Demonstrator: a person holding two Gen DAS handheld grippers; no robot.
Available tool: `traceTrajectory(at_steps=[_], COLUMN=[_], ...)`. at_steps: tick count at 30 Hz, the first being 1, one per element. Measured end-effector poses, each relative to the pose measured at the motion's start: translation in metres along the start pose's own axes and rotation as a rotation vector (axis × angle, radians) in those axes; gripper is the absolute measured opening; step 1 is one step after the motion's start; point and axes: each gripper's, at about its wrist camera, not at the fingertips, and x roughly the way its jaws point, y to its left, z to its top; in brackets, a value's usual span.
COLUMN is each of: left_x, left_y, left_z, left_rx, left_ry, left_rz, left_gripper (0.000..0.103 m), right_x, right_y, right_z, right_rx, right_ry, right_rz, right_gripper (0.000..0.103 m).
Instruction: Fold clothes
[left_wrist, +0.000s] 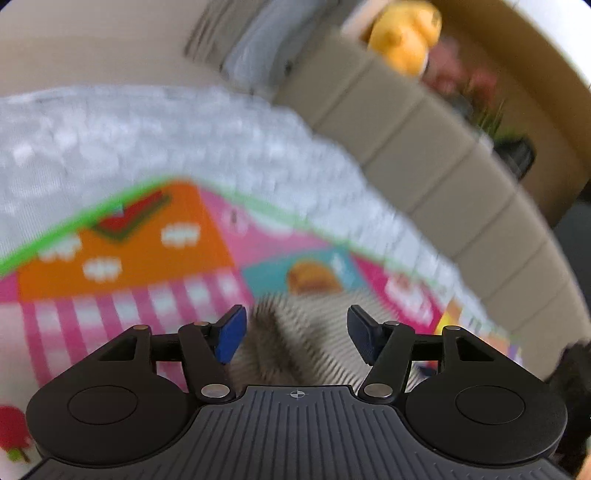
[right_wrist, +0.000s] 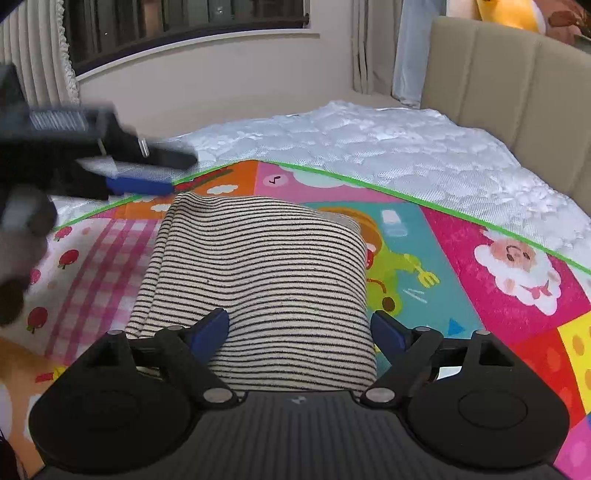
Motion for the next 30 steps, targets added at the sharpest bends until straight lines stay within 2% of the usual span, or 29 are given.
traceTrajectory(at_steps=[2, 5, 7, 9, 12, 15, 22, 26, 28, 30], left_x=[-0.011, -0.006, 0.006, 0.02, 0.025, 0.028, 0.029, 0.028, 0.029, 0.029], left_y=[-0.004, -0.013, -0.017, -0.012, -0.004, 0.003, 0.003, 0.003, 0.004, 0.004], left_z=[0.003, -0.003, -0.01, -0.015, -0.014, -0.012, -0.014, -0.014, -0.014, -0.014], left_rx=[-0.003, 0.0, 0.026, 0.027, -0.008, -0.064, -0.041, -0.041, -0.045, -0.045], left_ry=[-0.052, -0.013, 0.043, 0.099, 0.116, 0.125, 0.137, 0.137, 0.138, 0.14], left_rz=[-0.068, -0.176, -0.162, -0.115, -0.111, -0.124, -0.116, -0.118, -0.122, -0.123], left_gripper=[0.066, 0.067, 0.066, 0.063, 0.058, 0.058, 0.058, 0.058, 0.058, 0.058], right_x=[0.0, -0.001, -0.013, -0.026, -0.021, -0.006, -0.014, -0.034, -0.03, -0.015], right_y=[0.002, 0.003, 0.012, 0.027, 0.047, 0.056, 0.041, 0.014, -0.008, -0.034], right_z=[-0.002, 0.0, 0.002, 0.004, 0.001, -0.008, -0.001, 0.016, 0.022, 0.017], right_rx=[-0.008, -0.009, -0.053, -0.118, -0.181, -0.242, -0.167, -0.104, -0.039, 0.12], right_ry=[-0.003, -0.008, -0.046, -0.088, -0.062, -0.031, -0.047, -0.116, -0.103, -0.043], right_rz=[-0.004, -0.013, -0.014, 0.032, 0.089, 0.08, 0.132, 0.085, 0.069, 0.079], right_gripper=[0.084, 0.084, 0.082, 0.078, 0.076, 0.079, 0.079, 0.084, 0.084, 0.084])
